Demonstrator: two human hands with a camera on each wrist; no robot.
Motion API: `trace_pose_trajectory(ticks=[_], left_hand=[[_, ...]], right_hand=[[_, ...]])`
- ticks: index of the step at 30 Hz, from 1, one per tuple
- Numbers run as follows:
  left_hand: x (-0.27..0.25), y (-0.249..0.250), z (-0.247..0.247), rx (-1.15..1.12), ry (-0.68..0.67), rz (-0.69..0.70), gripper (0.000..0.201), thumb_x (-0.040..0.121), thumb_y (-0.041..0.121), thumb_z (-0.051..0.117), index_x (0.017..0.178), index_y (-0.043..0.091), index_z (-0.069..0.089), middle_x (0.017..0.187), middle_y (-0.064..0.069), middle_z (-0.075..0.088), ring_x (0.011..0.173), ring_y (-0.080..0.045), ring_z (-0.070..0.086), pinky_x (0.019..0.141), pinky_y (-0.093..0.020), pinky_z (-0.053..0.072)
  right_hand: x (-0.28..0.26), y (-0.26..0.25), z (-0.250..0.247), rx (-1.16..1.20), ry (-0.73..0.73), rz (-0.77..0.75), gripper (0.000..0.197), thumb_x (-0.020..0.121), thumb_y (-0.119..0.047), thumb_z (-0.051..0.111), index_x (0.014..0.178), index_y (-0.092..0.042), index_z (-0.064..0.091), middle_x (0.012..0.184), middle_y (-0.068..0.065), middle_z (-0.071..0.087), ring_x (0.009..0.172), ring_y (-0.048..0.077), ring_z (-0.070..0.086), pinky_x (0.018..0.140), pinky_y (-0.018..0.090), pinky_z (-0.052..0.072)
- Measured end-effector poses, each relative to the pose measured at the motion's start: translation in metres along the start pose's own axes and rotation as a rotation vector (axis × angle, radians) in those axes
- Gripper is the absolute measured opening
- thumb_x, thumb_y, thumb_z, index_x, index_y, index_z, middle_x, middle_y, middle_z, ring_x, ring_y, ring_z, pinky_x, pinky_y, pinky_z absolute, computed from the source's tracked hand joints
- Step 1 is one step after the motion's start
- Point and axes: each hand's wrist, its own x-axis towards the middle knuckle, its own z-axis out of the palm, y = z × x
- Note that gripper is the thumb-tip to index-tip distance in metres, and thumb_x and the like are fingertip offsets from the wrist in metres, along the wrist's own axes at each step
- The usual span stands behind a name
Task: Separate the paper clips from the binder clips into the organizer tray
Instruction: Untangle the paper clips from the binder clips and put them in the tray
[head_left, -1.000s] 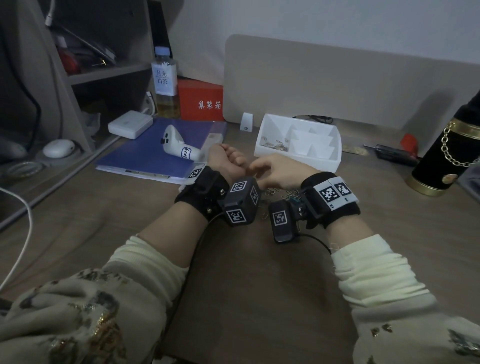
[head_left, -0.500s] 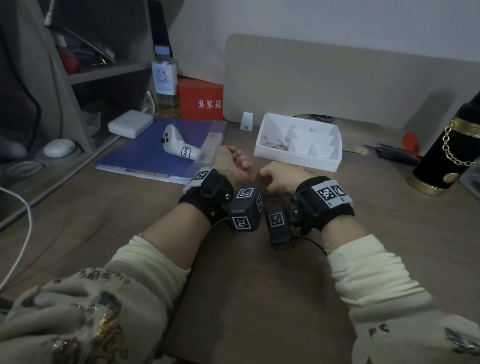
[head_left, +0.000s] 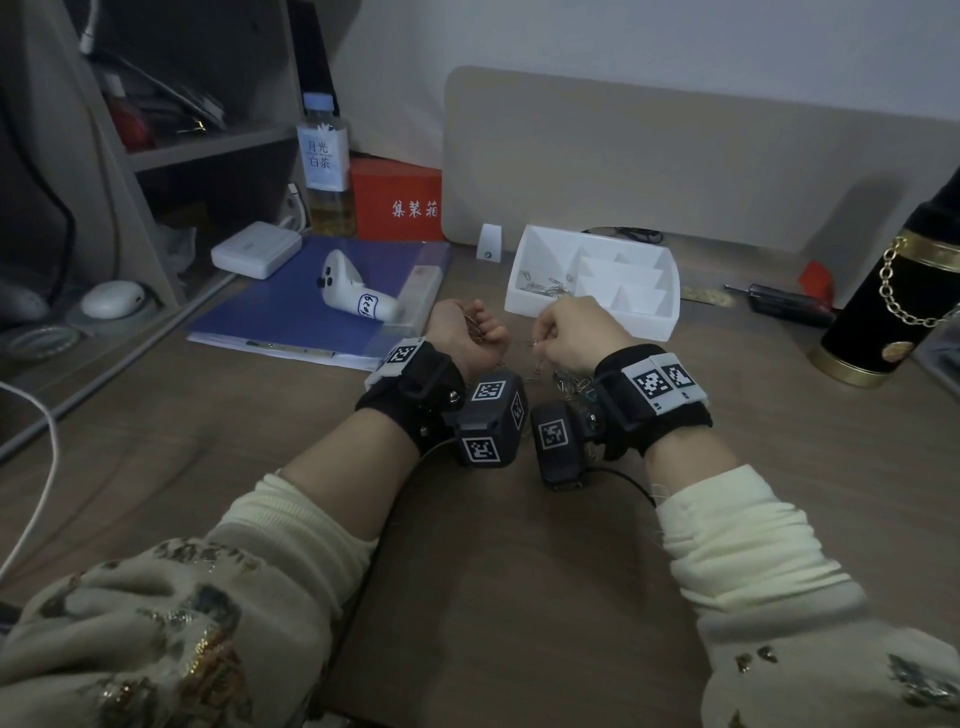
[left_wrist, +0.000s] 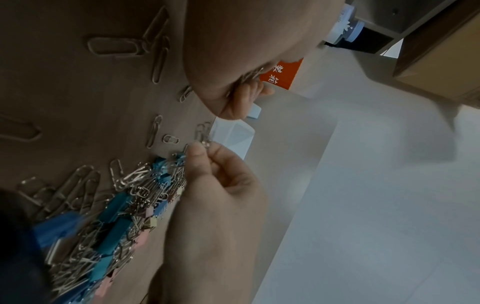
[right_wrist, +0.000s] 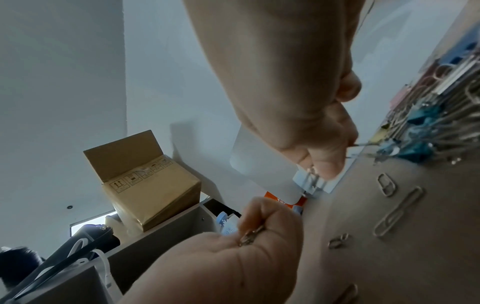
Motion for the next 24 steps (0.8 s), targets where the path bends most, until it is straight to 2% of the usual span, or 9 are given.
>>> trace_pose_trajectory(ticks=[4, 8, 11, 15, 17, 19, 21, 23, 24], left_hand=[[-0.005, -0.004, 0.003, 0.013, 0.074, 0.001, 0.041, 0.1, 0.023, 0.028, 0.064, 0.01, 0.044, 0.057, 0.001, 0.036, 0.051, -0.011, 0.033, 0.042, -0.019, 0.032], [-0.008, -0.008, 0.004, 0.002, 0.081, -0.031, 0.041, 0.1, 0.021, 0.029, 0.067, 0.006, 0.048, 0.064, -0.004, 0.045, 0.059, -0.016, 0.043, 0.052, -0.026, 0.043], [-0.01, -0.011, 0.004, -0.025, 0.038, -0.063, 0.039, 0.101, 0.021, 0.03, 0.074, 0.002, 0.051, 0.063, -0.01, 0.055, 0.062, -0.02, 0.053, 0.044, -0.025, 0.052], [-0.011, -0.014, 0.004, 0.008, -0.071, -0.087, 0.037, 0.101, 0.008, 0.025, 0.074, -0.002, 0.048, 0.049, -0.015, 0.058, 0.056, -0.02, 0.059, 0.034, -0.021, 0.049], [-0.007, -0.013, 0.005, 0.003, -0.081, -0.105, 0.035, 0.099, 0.011, 0.026, 0.076, 0.001, 0.05, 0.062, -0.017, 0.06, 0.06, -0.025, 0.058, 0.037, -0.027, 0.051], [0.002, -0.011, 0.003, 0.031, -0.043, -0.1, 0.028, 0.099, 0.013, 0.029, 0.085, 0.003, 0.051, 0.081, -0.014, 0.058, 0.071, -0.025, 0.056, 0.043, -0.03, 0.054], [0.006, -0.011, 0.003, -0.041, -0.03, -0.111, 0.024, 0.097, 0.014, 0.032, 0.094, 0.003, 0.053, 0.093, -0.011, 0.057, 0.079, -0.023, 0.055, 0.059, -0.029, 0.055], [0.007, -0.012, 0.003, -0.108, -0.039, -0.126, 0.024, 0.097, 0.015, 0.034, 0.091, 0.002, 0.054, 0.093, -0.008, 0.056, 0.081, -0.019, 0.054, 0.071, -0.025, 0.051], [0.006, -0.012, 0.003, -0.12, -0.037, -0.12, 0.026, 0.097, 0.014, 0.034, 0.084, 0.003, 0.054, 0.085, -0.007, 0.056, 0.077, -0.016, 0.054, 0.066, -0.023, 0.051]], right_hand=[[0.004, -0.002, -0.002, 0.157, 0.217, 0.015, 0.01, 0.086, -0.012, 0.063, 0.091, -0.012, 0.071, 0.096, 0.008, 0.068, 0.089, 0.021, 0.061, 0.082, 0.029, 0.049], [0.003, -0.009, -0.004, 0.349, 0.343, -0.063, 0.007, 0.084, -0.011, 0.067, 0.088, -0.009, 0.071, 0.081, 0.003, 0.065, 0.075, 0.013, 0.056, 0.074, 0.022, 0.048], [0.001, -0.016, -0.003, 0.427, 0.338, -0.139, 0.007, 0.082, -0.009, 0.069, 0.088, -0.008, 0.072, 0.081, 0.003, 0.066, 0.07, 0.009, 0.056, 0.061, 0.003, 0.04], [-0.003, -0.02, -0.001, 0.469, 0.267, -0.14, 0.009, 0.083, -0.005, 0.067, 0.09, -0.007, 0.072, 0.076, 0.004, 0.064, 0.064, 0.016, 0.06, 0.05, 0.002, 0.041], [-0.005, -0.02, -0.002, 0.443, 0.228, -0.138, 0.011, 0.086, -0.005, 0.064, 0.093, -0.007, 0.072, 0.071, 0.005, 0.064, 0.06, 0.02, 0.062, 0.041, 0.005, 0.039], [-0.006, -0.019, -0.003, 0.433, 0.199, -0.138, 0.014, 0.088, -0.006, 0.061, 0.097, -0.008, 0.072, 0.063, -0.003, 0.061, 0.054, 0.016, 0.062, 0.036, 0.005, 0.035], [-0.005, -0.019, -0.003, 0.441, 0.198, -0.143, 0.016, 0.09, -0.006, 0.059, 0.101, -0.009, 0.071, 0.062, -0.012, 0.057, 0.054, 0.015, 0.063, 0.037, 0.004, 0.034], [-0.004, -0.019, -0.002, 0.488, 0.219, -0.155, 0.017, 0.09, -0.005, 0.058, 0.102, -0.008, 0.071, 0.062, -0.011, 0.06, 0.06, 0.022, 0.067, 0.044, 0.003, 0.039], [-0.003, -0.019, -0.001, 0.513, 0.248, -0.168, 0.017, 0.09, -0.005, 0.058, 0.1, -0.008, 0.071, 0.065, -0.007, 0.064, 0.063, 0.023, 0.068, 0.05, 0.003, 0.042]])
